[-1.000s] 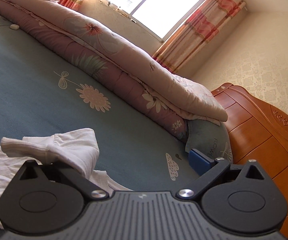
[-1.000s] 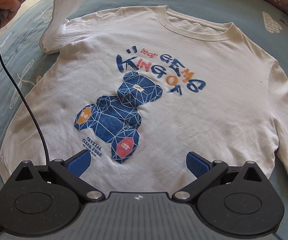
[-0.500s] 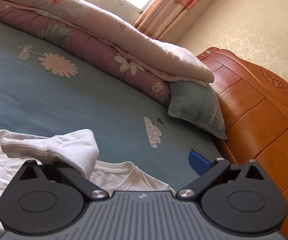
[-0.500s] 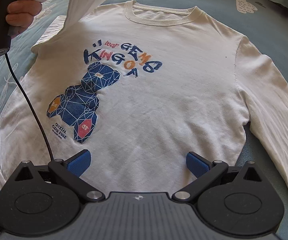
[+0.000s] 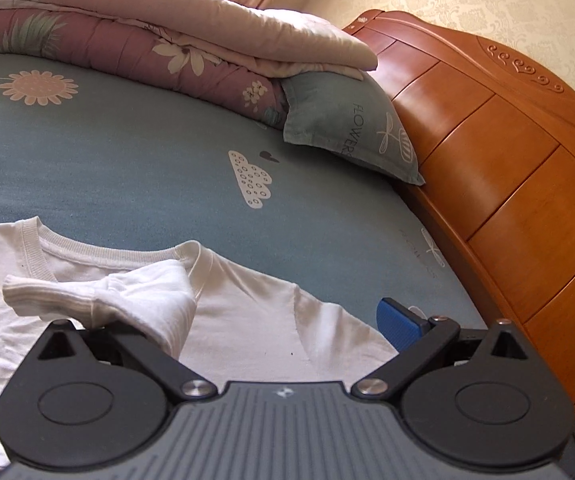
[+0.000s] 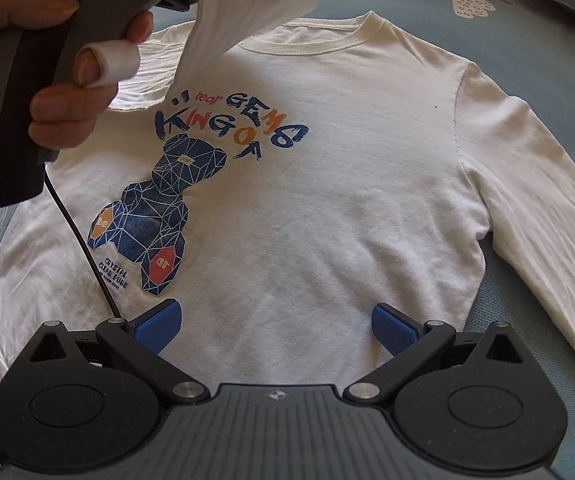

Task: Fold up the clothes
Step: 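Lift the sleeve with the left gripper and lay it across the shirt front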

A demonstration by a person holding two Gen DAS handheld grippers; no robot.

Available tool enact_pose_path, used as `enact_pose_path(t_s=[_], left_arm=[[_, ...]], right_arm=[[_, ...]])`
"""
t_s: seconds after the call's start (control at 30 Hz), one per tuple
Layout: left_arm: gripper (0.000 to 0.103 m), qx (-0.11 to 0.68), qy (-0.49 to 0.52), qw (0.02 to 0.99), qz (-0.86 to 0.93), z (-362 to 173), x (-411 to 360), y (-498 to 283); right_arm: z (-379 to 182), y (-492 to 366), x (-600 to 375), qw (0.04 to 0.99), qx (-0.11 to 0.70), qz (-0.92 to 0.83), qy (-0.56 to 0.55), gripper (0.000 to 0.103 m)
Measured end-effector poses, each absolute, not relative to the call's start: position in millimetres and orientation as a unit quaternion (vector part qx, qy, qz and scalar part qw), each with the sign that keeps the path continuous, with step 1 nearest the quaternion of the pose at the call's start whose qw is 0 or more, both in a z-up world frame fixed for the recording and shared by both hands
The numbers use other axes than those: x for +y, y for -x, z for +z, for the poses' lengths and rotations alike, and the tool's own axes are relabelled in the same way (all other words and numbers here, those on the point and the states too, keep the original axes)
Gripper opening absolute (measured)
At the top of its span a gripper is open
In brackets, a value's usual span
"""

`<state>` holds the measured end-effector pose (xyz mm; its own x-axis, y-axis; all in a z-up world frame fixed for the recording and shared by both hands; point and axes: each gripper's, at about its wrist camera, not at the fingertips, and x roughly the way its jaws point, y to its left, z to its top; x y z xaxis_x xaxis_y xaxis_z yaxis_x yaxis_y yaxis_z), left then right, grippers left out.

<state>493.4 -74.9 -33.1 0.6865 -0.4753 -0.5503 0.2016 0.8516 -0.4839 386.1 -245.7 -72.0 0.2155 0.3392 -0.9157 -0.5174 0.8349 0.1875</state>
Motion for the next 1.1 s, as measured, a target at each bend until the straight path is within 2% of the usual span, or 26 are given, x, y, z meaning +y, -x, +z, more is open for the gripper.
enact_pose_path(t_s=[0.23,0.6,0.87,1.1], left_arm=[[0.099,0.329,0.162,0.906,-0.209,-26,-89,-491],[0.099,0.437,0.077,0.865,-0.234,-89,-126,-502],[0.1,0.438,0.201,0.851,-0.208,-84,-72,-483],[0.1,0.43,0.303,0.833,-0.17,-93,-53,-507]], right_arm=[[-70,-387,-249,0.781,0.56,0.269,0.063,0.103],[-66,-389,-261,0.79,0.558,0.249,0.05,0.103],[-66,-392,-277,0.798,0.555,0.232,0.036,0.103],[-68,-390,-279,0.799,0.554,0.23,0.029,0.103]])
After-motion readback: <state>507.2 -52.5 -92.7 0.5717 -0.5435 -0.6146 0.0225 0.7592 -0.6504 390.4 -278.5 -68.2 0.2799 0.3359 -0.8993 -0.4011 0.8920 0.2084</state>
